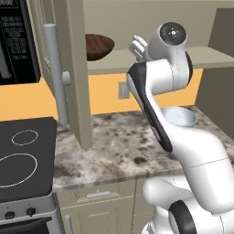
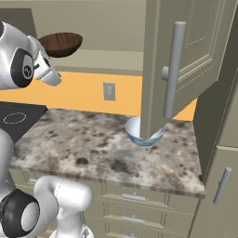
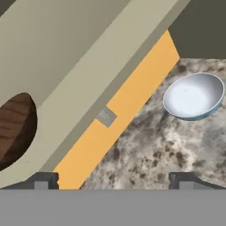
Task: Open the cabinet. Pick the bowls from the counter and place them in the cabinet. Then close the cabinet.
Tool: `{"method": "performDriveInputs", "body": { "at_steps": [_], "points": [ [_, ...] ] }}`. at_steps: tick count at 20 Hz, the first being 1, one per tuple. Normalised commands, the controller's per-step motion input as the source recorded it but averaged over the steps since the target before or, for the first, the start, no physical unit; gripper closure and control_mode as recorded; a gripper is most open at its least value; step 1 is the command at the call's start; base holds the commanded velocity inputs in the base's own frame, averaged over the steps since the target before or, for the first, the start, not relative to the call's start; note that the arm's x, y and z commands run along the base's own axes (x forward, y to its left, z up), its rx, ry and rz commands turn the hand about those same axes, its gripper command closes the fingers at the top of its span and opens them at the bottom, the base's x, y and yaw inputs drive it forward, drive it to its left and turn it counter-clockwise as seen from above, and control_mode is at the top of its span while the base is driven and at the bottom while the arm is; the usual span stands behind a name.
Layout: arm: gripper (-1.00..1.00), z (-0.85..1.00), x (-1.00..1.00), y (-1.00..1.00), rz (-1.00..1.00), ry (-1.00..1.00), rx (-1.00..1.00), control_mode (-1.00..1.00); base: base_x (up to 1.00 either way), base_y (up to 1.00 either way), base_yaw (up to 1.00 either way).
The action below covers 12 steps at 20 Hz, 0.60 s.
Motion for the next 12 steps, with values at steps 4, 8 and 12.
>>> {"method": "performDriveInputs", "body": {
  "at_steps": [4, 8, 12],
  "points": [
    [-1.00, -0.18, 0.00, -0.35, 0.09, 0.04, -0.01, -1.00, 0.00, 0.00, 0.00],
    [-1.00, -0.29, 0.00, -0.36, 0.08, -0.01, 0.00, -1.00, 0.00, 0.00, 0.00],
    [-1.00, -0.30, 0.00, -0.38, 0.05, -0.11, 0.00, -1.00, 0.00, 0.00, 0.00]
  ]
}}
